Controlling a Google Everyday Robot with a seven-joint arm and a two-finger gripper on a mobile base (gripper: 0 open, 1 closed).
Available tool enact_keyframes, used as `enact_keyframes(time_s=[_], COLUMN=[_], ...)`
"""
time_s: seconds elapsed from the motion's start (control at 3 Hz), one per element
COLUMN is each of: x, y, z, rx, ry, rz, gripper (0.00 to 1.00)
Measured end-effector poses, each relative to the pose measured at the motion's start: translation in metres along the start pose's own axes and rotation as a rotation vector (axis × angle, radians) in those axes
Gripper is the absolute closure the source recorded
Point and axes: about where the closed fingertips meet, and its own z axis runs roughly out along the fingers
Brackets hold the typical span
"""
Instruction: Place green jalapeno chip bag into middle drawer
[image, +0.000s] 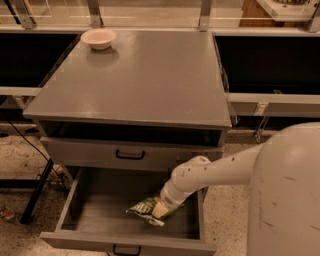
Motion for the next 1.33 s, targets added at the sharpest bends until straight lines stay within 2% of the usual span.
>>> enact_keyframes(time_s=[0.33,0.67,1.0,1.33], x=[0.000,0.010,0.016,0.016], y=[0.000,0.008,0.008,0.008], z=[0.000,0.022,0.038,0.038], rx=[-0.001,0.039,0.016,0.016], ry=[0.000,0.046,0.065,0.065], rz=[0.000,0.003,0.015,0.015], gripper=[1.00,1.00,1.00,1.00])
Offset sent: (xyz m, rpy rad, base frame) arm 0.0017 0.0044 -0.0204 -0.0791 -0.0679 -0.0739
